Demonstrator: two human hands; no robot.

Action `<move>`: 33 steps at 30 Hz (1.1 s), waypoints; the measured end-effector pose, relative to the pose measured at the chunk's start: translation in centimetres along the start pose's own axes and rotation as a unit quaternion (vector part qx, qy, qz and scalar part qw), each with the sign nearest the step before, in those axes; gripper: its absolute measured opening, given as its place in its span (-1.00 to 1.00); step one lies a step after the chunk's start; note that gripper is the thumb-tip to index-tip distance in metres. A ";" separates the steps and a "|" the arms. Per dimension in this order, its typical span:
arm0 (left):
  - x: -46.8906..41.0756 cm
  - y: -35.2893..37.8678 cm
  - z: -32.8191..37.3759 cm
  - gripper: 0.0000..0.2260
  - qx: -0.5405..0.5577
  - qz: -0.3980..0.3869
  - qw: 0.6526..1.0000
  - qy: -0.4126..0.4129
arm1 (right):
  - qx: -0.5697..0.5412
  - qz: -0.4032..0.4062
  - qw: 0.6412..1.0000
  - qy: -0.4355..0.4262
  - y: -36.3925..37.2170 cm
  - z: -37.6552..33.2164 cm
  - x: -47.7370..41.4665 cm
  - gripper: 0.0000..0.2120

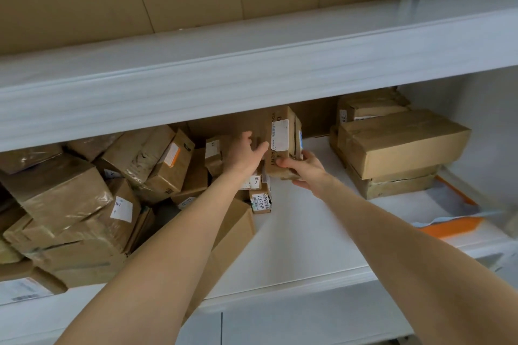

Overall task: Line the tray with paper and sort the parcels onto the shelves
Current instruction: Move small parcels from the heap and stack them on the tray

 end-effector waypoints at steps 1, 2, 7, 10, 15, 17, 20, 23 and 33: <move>0.2 0.4 0.8 -0.36 0.055 -0.036 0.998 -0.017 | 0.011 -0.012 1.000 -0.012 0.1 -0.3 0.3 -0.32; 0.5 0.9 1.2 -0.29 0.092 -0.068 0.992 -0.047 | 0.018 -0.022 0.999 -0.020 0.2 -0.5 0.5 -0.25; 1.8 2.2 2.2 -0.39 0.196 -0.119 0.968 -0.107 | 0.088 -0.066 0.992 -0.053 -1.0 -1.2 2.2 -0.28; 1.6 1.5 2.2 -0.40 0.192 -0.130 0.968 -0.093 | 0.100 -0.035 0.992 -0.071 -3.0 -1.8 3.4 -0.45; 2.1 0.8 3.0 -0.26 0.119 -0.224 0.967 -0.032 | -0.021 0.081 0.992 -0.099 -6.3 -3.4 4.7 -0.26; 2.9 1.2 4.1 -0.28 0.081 -0.255 0.963 -0.007 | -0.034 0.093 0.990 -0.101 -7.2 -3.7 5.4 -0.21; 4.1 2.5 5.8 -0.33 0.045 -0.309 0.949 0.034 | -0.040 0.115 0.989 -0.086 -8.7 -3.4 6.4 -0.25; 4.7 3.8 6.9 -0.34 0.028 -0.346 0.936 0.061 | -0.065 0.154 0.984 -0.065 -10.5 -2.9 7.4 -0.44; 5.3 8.4 9.3 -0.42 0.102 -0.420 0.900 0.055 | -0.120 0.219 0.967 -0.042 -16.0 -0.9 8.9 -0.53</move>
Point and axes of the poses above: each hand's wrist, its own x-axis away from the middle knuckle, its own y-axis out of the palm, z = x × y, the point moved 3 cm from there along -x, towards the middle knuckle, and after that the axes turned 7 degrees about x, right-handed, at the moved point
